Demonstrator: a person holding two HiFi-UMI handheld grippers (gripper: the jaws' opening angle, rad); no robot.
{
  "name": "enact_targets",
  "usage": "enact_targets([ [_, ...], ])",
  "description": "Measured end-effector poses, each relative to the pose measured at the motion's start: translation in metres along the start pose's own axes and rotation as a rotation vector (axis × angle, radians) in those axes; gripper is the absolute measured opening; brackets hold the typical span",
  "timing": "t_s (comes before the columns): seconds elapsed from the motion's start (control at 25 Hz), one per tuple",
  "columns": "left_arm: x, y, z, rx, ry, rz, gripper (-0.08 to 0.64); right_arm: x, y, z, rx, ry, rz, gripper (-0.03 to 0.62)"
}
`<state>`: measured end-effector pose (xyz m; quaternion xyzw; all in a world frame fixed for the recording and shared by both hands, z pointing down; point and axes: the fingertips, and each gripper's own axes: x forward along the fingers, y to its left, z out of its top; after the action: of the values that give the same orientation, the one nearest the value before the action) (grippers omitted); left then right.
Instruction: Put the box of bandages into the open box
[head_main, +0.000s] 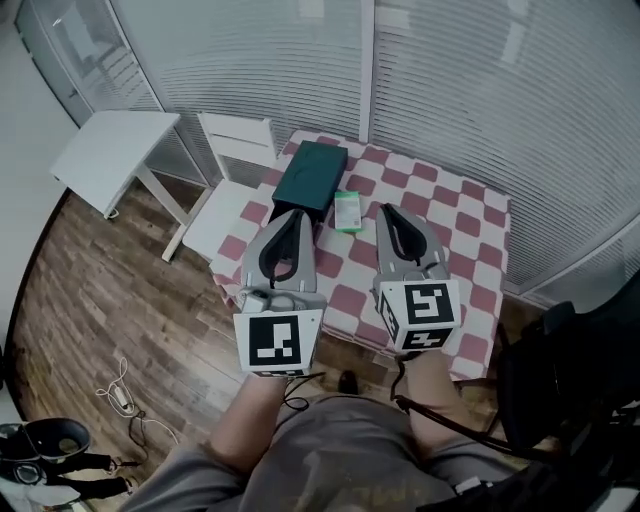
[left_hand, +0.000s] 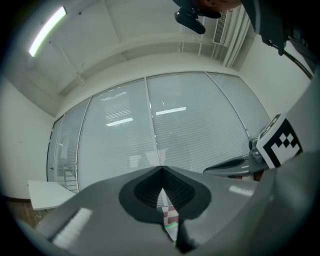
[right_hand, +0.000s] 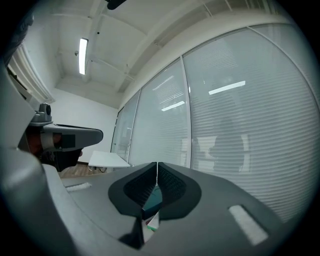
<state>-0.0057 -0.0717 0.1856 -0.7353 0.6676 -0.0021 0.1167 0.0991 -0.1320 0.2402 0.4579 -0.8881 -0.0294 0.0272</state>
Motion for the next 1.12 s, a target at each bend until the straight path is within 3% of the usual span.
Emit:
enact_targets([
  [0.44,0.043,0.041,-0.03,-0.034,0.038,0.025,0.0,0.068,-0.007,-0.026,0.007,0.059,0.008,0.044],
  [0.64,0.071,0.058,-0.062,-0.088,0.065,0.012,0.0,0.101,-0.007,-0.074,0.023,0.156,0.0,0.063],
  [0.84,0.095,0.075,-0.106,-0.13,0.146,-0.024,0.0,0.131,0.0,-0.136,0.062,0.284,-0.007,0.097],
  [1.0,0.114,0.089,-0.145,-0.141,0.21,-0.045,0.0,0.154,0.003,-0.187,0.09,0.377,-0.035,0.176],
  [1.12,0.125,0.095,-0.174,-0.154,0.254,-0.061,0.0,0.163,0.0,-0.226,0.106,0.455,-0.086,0.297],
])
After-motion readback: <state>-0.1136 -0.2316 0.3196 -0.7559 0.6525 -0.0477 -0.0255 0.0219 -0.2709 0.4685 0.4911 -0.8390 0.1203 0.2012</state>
